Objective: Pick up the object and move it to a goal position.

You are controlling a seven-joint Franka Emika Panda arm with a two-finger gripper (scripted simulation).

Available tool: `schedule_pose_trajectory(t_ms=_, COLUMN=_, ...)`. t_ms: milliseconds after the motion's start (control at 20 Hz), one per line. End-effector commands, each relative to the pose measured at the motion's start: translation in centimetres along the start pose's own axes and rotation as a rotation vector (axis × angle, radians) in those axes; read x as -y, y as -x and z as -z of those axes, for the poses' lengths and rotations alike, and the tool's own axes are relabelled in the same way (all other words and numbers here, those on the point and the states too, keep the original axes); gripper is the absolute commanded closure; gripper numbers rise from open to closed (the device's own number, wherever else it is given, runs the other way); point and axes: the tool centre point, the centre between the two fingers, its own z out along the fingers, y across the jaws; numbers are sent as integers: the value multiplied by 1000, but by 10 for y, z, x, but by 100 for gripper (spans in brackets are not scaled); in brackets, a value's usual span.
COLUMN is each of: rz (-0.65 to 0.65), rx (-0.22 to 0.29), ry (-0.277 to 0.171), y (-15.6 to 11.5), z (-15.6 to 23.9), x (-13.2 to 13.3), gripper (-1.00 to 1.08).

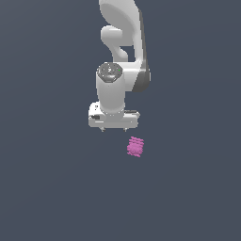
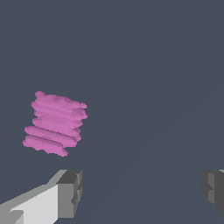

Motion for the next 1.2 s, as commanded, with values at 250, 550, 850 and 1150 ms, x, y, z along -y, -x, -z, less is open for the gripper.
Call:
schedule_pose_trajectory(t_ms=250, rz=-57, rx=-4, ry=0, y=-8, z=-11, x=22, gripper=-92)
schedule_pose_trajectory(t_ms=550, rz=-138, rx=-11, ry=-1, y=-18, z=-27, x=53, gripper=-92)
schedule_pose_trajectory(t_ms=850, rz=-214, rx=-17, ry=-3, y=-24, z=-42, x=82, gripper=-92)
schedule_pose_trajectory(t_ms=1150, rz=-259, rx=-21, ry=-4, y=-28, z=-51, x=100, gripper=-92)
